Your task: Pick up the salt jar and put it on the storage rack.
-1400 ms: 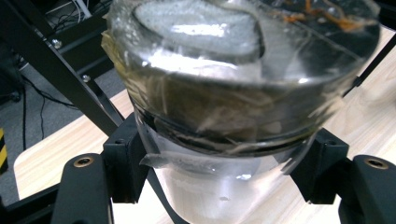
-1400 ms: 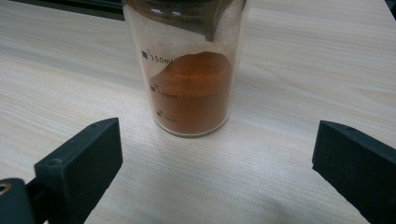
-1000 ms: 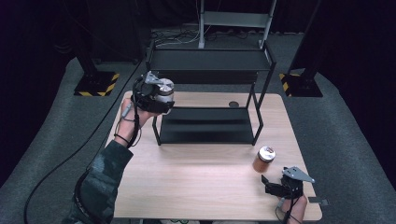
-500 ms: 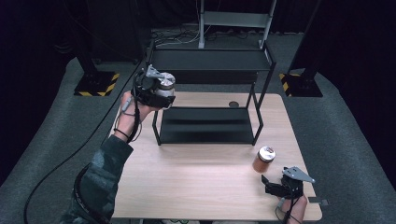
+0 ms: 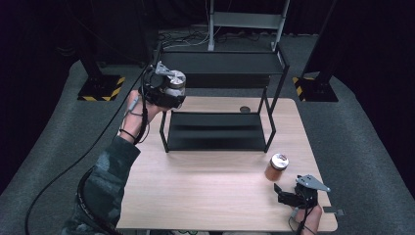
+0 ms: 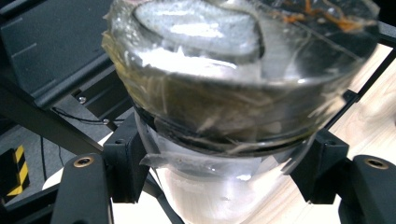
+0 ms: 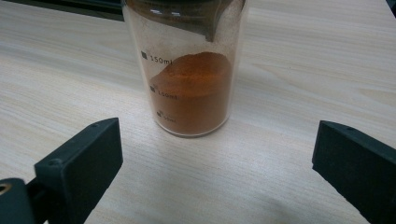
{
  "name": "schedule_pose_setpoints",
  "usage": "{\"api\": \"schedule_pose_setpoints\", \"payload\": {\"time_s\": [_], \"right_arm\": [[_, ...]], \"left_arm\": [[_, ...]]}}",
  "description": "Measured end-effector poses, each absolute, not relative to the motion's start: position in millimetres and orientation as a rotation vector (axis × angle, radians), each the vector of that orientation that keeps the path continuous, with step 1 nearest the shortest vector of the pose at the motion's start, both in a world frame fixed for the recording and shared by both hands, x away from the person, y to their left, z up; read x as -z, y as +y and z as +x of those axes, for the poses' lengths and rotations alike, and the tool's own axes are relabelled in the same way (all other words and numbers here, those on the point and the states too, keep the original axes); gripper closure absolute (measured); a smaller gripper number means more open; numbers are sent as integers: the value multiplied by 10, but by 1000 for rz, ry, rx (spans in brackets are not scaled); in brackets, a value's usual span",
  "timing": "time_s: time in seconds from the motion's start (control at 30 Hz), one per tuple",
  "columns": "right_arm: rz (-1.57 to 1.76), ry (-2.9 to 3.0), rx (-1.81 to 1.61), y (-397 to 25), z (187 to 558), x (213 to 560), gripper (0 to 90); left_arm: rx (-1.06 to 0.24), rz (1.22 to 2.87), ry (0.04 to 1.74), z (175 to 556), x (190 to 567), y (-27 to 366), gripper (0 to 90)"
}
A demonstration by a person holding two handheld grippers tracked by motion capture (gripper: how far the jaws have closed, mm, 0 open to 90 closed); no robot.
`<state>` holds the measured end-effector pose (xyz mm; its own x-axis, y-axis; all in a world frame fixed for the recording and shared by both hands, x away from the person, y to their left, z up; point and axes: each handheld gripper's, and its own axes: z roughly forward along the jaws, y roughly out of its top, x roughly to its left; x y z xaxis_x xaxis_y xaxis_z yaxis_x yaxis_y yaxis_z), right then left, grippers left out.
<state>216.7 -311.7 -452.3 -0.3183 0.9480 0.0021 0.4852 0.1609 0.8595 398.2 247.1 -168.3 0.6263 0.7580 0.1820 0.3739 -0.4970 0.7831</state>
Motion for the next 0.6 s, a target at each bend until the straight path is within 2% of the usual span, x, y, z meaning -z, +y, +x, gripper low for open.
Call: {"api": "schedule_pose_setpoints", "payload": {"time_s": [0.6], "right_arm": [[1357,1879,-1077,-3118,2161,4528,4]], "left_arm": [[-705,2127,859,3973,1501,2372,304]]}}
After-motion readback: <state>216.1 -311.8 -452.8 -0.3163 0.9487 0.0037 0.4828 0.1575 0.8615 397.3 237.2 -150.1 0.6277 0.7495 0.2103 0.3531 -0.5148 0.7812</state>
